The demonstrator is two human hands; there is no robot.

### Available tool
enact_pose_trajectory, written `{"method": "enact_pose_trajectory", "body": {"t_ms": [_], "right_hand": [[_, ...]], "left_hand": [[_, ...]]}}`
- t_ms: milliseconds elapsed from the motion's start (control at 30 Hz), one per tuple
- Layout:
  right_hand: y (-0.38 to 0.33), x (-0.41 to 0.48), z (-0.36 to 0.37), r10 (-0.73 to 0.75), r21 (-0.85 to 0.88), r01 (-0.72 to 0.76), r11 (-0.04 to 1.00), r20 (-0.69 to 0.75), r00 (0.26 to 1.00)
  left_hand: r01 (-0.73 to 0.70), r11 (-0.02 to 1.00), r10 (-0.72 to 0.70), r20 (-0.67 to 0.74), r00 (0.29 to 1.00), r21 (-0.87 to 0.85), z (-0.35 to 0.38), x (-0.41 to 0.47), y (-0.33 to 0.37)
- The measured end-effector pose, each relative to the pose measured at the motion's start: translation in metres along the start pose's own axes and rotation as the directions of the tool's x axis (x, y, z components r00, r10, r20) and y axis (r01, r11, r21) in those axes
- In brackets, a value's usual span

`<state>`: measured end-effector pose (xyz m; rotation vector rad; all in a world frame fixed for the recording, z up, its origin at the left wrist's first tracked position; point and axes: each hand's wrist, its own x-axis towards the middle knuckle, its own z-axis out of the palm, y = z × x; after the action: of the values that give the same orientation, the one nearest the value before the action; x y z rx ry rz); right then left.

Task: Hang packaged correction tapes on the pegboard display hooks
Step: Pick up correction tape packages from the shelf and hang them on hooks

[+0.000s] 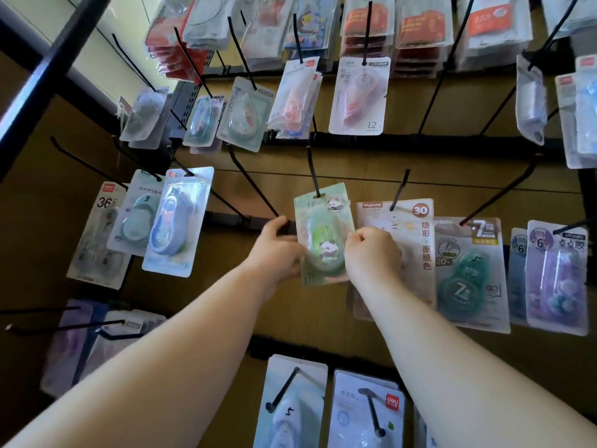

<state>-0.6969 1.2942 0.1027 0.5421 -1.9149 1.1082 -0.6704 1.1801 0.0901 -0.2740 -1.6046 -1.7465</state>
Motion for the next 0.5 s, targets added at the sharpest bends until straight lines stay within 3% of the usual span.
{"method": "enact_pose_trajectory", "body": {"t_ms": [167, 367, 500], "right_hand": [[0.002, 0.001, 0.005, 0.028, -0.071, -0.025, 0.997, 0.041, 0.999], [0.011, -0.015, -0.003, 0.082, -0.101, -0.057, 0.993, 0.255, 0.963], [0.009, -0.044, -0.035, -0.034, -0.085, 0.065, 0.994, 0.322, 0.946]], "left_hand": [[0.131, 0.990, -0.131, 0.004, 0.991, 0.061, 0.006, -0.005, -0.030], [0.068, 0.995, -0.051, -0.222, 0.974, 0.072, 0.005, -0.001, -0.040], [0.054, 0.983, -0.006, -0.265, 0.964, 0.174, 0.003, -0.029, -0.042]]}}
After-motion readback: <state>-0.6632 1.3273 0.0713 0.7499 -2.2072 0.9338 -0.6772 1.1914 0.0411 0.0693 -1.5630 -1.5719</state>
